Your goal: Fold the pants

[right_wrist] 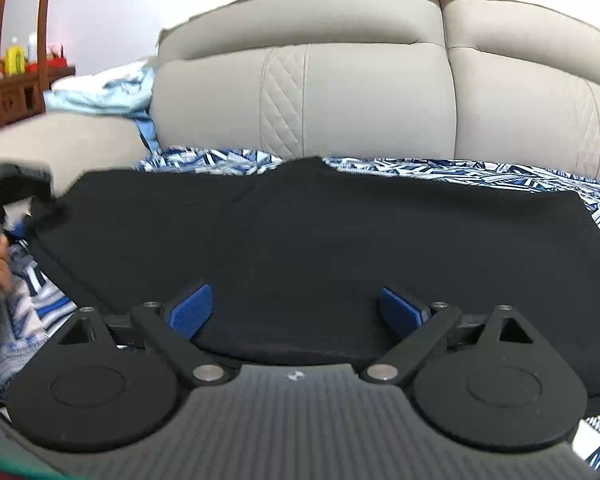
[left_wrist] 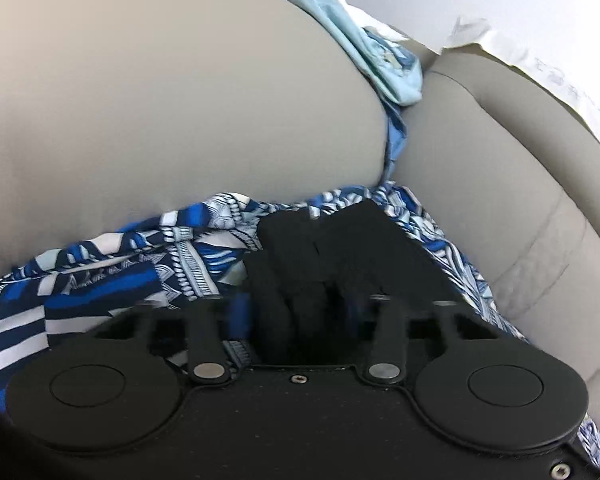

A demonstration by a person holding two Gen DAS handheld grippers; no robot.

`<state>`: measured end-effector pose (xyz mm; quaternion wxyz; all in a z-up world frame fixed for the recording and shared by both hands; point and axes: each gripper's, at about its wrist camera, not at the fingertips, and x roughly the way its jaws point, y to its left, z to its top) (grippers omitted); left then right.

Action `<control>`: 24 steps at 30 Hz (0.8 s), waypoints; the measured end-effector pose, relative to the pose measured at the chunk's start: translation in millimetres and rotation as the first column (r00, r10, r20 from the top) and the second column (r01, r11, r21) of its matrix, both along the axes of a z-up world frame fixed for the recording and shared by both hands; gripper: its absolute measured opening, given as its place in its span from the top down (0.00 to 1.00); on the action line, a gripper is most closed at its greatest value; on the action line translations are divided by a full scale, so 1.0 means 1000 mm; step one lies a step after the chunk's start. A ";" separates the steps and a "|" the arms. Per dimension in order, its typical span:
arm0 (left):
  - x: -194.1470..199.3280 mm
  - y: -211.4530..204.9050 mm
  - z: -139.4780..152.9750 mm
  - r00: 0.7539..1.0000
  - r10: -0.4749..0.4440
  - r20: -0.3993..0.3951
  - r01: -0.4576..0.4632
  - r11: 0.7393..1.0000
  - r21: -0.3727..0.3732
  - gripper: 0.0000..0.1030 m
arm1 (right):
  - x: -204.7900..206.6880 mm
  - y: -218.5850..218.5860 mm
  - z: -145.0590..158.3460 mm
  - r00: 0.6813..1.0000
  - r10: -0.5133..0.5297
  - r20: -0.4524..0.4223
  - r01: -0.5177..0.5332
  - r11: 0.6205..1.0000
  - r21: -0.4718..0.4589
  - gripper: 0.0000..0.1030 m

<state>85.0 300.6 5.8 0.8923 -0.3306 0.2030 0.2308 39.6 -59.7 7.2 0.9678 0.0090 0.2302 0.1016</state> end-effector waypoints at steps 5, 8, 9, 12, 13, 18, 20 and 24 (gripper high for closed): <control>-0.012 -0.007 0.017 0.998 -0.011 0.067 0.010 1.000 0.019 0.85 | -0.001 -0.039 0.021 1.000 0.002 0.023 -0.002 1.000 -0.012 0.06; -0.017 -0.030 0.045 0.990 -0.066 0.124 0.054 0.994 0.100 0.85 | 0.005 -0.073 0.032 1.000 -0.020 0.005 0.020 1.000 -0.005 0.06; -0.016 -0.040 0.056 0.985 -0.095 0.145 0.077 0.989 0.122 0.85 | 0.007 -0.086 0.035 0.999 -0.040 0.001 0.040 0.999 0.001 0.06; -0.014 -0.087 0.089 0.953 -0.219 0.208 0.181 0.965 0.189 0.85 | 0.014 -0.127 0.045 0.995 -0.097 -0.021 0.098 0.995 0.033 0.06; -0.013 -0.108 0.100 0.936 -0.272 0.224 0.222 0.949 0.222 0.86 | 0.016 -0.141 0.049 0.992 -0.124 -0.026 0.125 0.991 0.050 0.06; -0.010 -0.232 0.133 0.768 -0.594 0.241 0.509 0.794 0.333 0.84 | 0.014 -0.209 0.064 0.969 -0.246 -0.019 0.246 0.958 0.147 0.06; -0.005 -0.283 0.128 0.657 -0.730 0.186 0.661 0.677 0.324 0.81 | 0.007 -0.231 0.068 0.959 -0.284 -0.009 0.282 0.945 0.167 0.06; -0.001 -0.359 0.091 0.472 -0.882 -0.010 0.852 0.453 0.264 0.62 | -0.001 -0.268 0.070 0.939 -0.343 -0.023 0.340 0.917 0.211 0.06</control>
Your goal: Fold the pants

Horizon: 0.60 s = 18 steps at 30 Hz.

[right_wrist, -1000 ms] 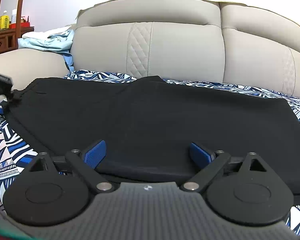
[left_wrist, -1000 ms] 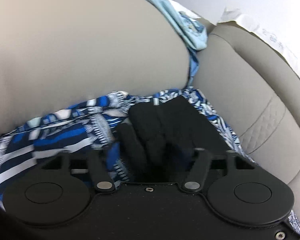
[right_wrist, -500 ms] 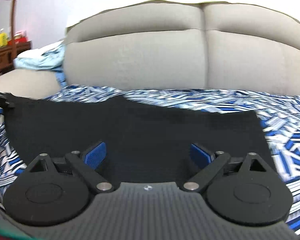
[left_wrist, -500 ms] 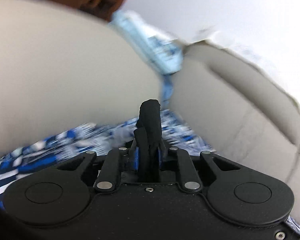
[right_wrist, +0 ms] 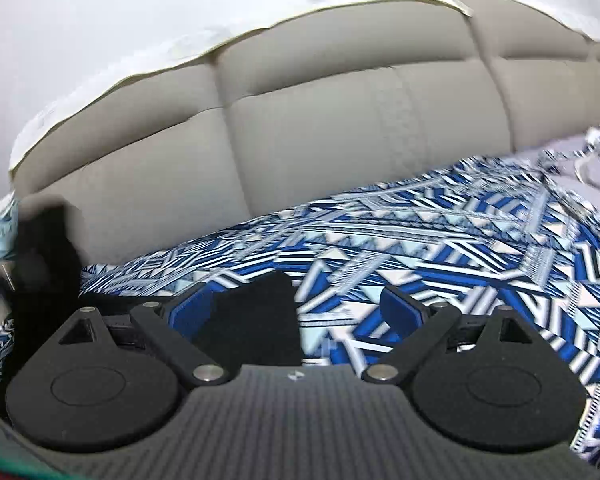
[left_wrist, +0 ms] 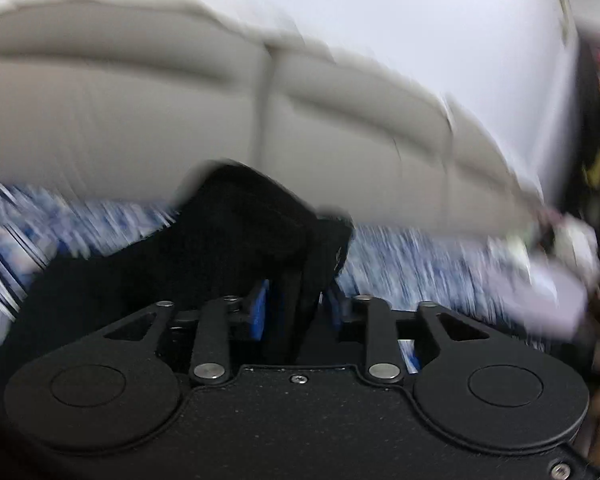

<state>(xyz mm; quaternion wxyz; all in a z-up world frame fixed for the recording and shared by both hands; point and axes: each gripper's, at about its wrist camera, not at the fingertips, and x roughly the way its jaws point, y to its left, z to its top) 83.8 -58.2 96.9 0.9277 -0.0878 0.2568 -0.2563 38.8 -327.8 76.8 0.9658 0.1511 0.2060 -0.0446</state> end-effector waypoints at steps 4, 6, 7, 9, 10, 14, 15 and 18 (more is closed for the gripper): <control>-0.011 -0.011 -0.028 0.992 -0.062 -0.110 0.062 0.998 -0.006 0.46 | -0.002 -0.015 -0.014 1.000 0.018 -0.021 -0.016 0.998 0.056 0.06; -0.022 -0.003 -0.033 0.988 -0.076 -0.133 0.074 0.997 -0.018 0.45 | -0.001 -0.014 -0.022 0.999 0.045 -0.029 -0.043 0.997 0.061 0.06; -0.024 0.005 -0.032 0.988 -0.071 -0.135 0.069 0.997 -0.022 0.45 | 0.000 -0.010 -0.024 0.997 0.065 -0.036 -0.063 0.996 0.066 0.06; -0.031 0.022 -0.029 0.992 -0.021 -0.123 0.016 0.999 -0.040 0.45 | 0.006 0.003 -0.024 0.992 0.121 -0.027 -0.120 0.991 0.053 0.06; -0.031 0.031 -0.027 0.993 0.019 -0.117 -0.025 0.998 -0.049 0.45 | 0.008 0.009 -0.023 0.990 0.143 -0.023 -0.142 0.989 0.042 0.06; -0.021 0.070 -0.028 0.974 0.215 -0.078 -0.214 0.977 0.017 0.54 | 0.031 0.041 -0.028 0.969 0.241 -0.055 -0.240 0.971 0.011 0.06; -0.020 0.076 -0.030 0.964 0.255 -0.074 -0.251 0.967 0.050 0.56 | 0.037 0.049 -0.032 0.966 0.249 -0.074 -0.249 0.968 0.005 0.06; -0.016 0.093 -0.049 0.937 0.338 -0.083 -0.326 0.936 0.132 0.59 | 0.054 0.069 -0.045 0.955 0.256 -0.150 -0.260 0.966 -0.005 0.11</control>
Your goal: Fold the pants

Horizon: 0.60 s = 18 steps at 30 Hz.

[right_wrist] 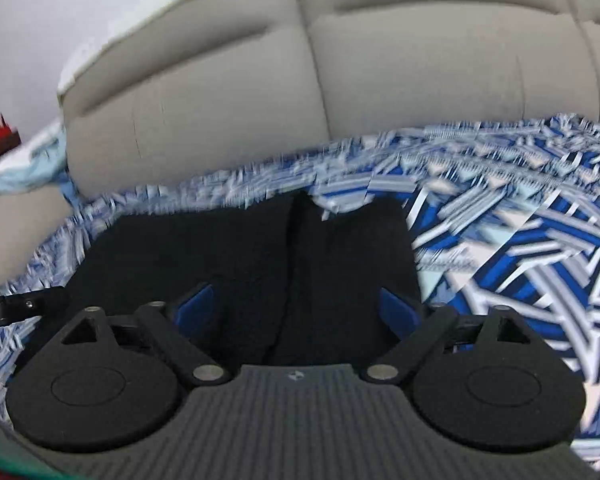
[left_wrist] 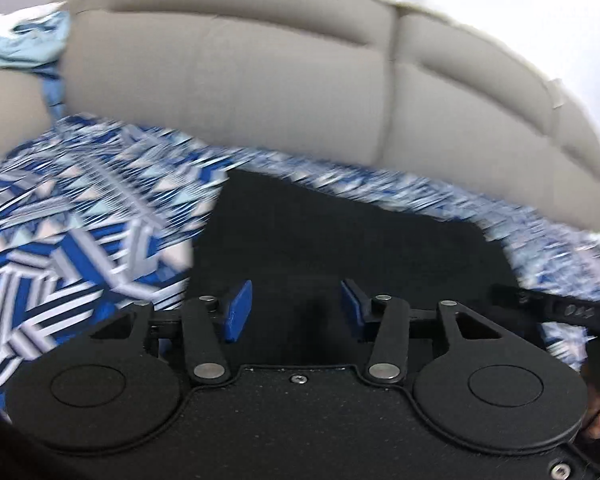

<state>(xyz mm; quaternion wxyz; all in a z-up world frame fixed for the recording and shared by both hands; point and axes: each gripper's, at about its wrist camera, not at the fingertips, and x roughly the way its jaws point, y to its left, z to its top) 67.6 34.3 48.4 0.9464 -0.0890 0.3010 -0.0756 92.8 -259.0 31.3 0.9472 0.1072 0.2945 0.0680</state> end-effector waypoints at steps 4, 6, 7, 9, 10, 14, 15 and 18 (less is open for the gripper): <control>-0.004 0.005 -0.020 0.999 0.022 -0.024 -0.021 0.999 0.032 0.61 | -0.001 0.024 -0.009 0.999 0.030 -0.016 -0.031 0.998 -0.054 0.29; -0.006 0.001 -0.020 1.000 0.005 -0.022 -0.004 0.999 0.050 0.61 | -0.006 0.027 -0.008 0.999 0.046 -0.003 -0.047 0.997 -0.068 0.50; -0.007 0.000 -0.019 1.000 -0.003 -0.019 0.004 0.999 0.042 0.61 | -0.010 0.026 -0.006 0.999 0.050 0.005 -0.050 0.998 -0.048 0.65; -0.010 -0.002 -0.012 1.000 -0.012 -0.008 0.012 0.999 0.034 0.60 | -0.020 0.019 -0.004 0.999 0.017 0.033 -0.017 1.000 -0.010 0.80; -0.010 -0.004 -0.008 1.000 -0.015 -0.001 0.015 0.999 0.033 0.60 | -0.024 0.017 -0.003 0.999 0.000 0.047 0.000 1.000 -0.011 0.82; -0.006 -0.006 0.001 1.000 -0.006 0.000 0.006 0.999 0.037 0.60 | -0.047 0.010 0.000 0.993 -0.065 0.094 0.070 0.996 -0.050 0.84; -0.006 -0.005 0.002 1.000 -0.001 -0.003 0.001 1.000 0.031 0.60 | -0.052 0.008 0.000 0.991 -0.086 0.101 0.093 0.994 -0.064 0.84; 0.002 0.000 0.005 1.000 0.019 -0.012 -0.018 1.000 0.021 0.61 | -0.061 -0.002 0.000 0.979 -0.168 0.112 0.181 0.976 -0.117 0.83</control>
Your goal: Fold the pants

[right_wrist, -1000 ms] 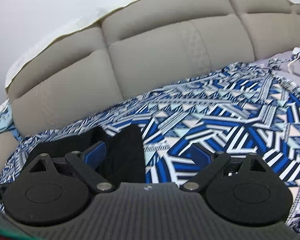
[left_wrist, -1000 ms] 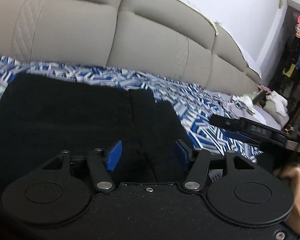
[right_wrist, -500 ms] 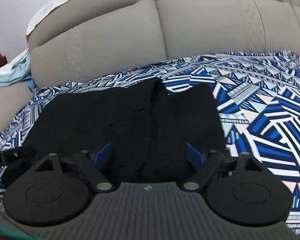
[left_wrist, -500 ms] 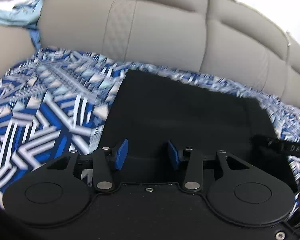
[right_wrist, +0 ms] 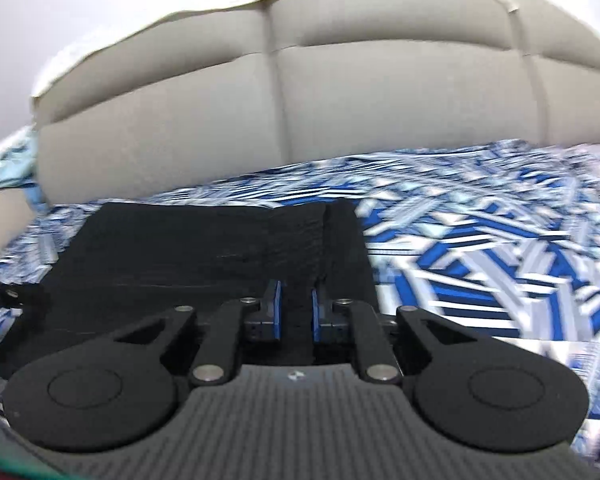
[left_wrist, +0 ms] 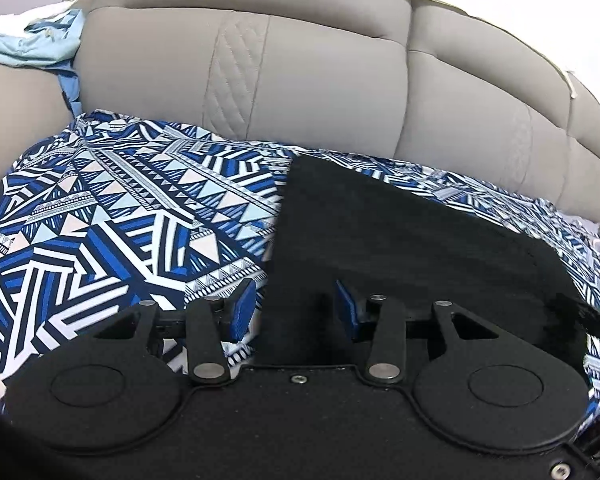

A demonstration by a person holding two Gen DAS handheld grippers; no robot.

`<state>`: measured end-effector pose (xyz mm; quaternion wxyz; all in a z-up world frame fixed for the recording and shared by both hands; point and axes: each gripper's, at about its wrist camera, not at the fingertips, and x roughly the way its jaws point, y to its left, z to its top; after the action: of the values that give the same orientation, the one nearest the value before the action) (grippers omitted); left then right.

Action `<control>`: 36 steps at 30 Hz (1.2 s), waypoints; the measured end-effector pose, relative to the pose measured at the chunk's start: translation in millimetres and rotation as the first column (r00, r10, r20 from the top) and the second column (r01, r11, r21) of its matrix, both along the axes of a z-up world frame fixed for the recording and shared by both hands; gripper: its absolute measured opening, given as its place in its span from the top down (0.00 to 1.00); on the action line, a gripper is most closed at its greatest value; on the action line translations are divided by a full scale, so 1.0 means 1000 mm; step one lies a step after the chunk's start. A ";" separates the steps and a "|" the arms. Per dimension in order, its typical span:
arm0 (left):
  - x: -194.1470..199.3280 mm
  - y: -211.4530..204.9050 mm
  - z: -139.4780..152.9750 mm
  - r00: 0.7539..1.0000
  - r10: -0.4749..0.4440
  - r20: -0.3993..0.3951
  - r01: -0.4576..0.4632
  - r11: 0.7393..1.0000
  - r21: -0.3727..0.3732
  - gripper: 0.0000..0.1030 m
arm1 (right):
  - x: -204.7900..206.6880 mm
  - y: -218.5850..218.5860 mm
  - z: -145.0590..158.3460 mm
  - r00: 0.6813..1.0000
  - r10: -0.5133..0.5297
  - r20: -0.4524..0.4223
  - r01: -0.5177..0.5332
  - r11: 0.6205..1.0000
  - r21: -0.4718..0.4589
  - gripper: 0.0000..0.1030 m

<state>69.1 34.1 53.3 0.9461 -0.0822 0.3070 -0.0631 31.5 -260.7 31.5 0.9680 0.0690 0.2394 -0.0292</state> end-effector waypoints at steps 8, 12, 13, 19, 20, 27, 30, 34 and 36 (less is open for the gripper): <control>0.057 0.016 0.006 0.998 0.059 -0.035 -0.061 0.995 -0.073 0.45 | 0.017 -0.036 0.012 0.999 -0.054 0.000 0.054 0.999 0.001 0.25; 0.089 0.013 0.007 0.998 0.050 -0.049 -0.053 0.995 -0.083 0.35 | 0.055 -0.057 0.011 0.999 -0.009 -0.044 0.011 0.998 0.058 0.24; 0.096 0.011 0.006 0.998 0.041 -0.054 -0.045 0.996 -0.082 0.35 | 0.064 -0.061 0.008 0.998 0.004 -0.058 0.000 0.997 0.074 0.23; 0.130 -0.002 -0.007 0.995 -0.036 -0.090 0.028 0.996 -0.083 0.24 | 0.093 -0.062 -0.004 0.990 0.060 -0.125 -0.044 0.991 0.130 0.21; 0.134 -0.003 -0.011 0.994 -0.043 -0.105 0.034 0.995 -0.091 0.24 | 0.096 -0.063 -0.006 0.989 0.068 -0.128 -0.049 0.988 0.146 0.21; 0.151 -0.004 -0.019 0.993 -0.071 -0.099 0.056 0.987 -0.150 0.28 | 0.100 -0.061 -0.007 0.987 0.109 -0.122 -0.085 0.978 0.190 0.40; 0.155 -0.003 -0.021 0.991 -0.090 -0.100 0.069 0.978 -0.197 0.62 | 0.099 -0.060 -0.006 0.985 0.130 -0.113 -0.105 0.972 0.209 0.53; 0.150 -0.005 -0.019 0.997 -0.049 -0.063 0.038 0.985 -0.167 0.82 | 0.102 -0.058 -0.005 0.984 0.143 -0.102 -0.116 0.964 0.238 0.64; 0.149 -0.007 -0.016 0.999 -0.030 -0.038 0.025 0.990 -0.137 0.84 | 0.107 -0.055 -0.003 0.983 0.154 -0.098 -0.126 0.961 0.246 0.66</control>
<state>218.3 27.2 37.5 0.9308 -0.1439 0.3221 -0.0954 138.1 -315.5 28.1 0.9368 0.1658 0.3013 0.0646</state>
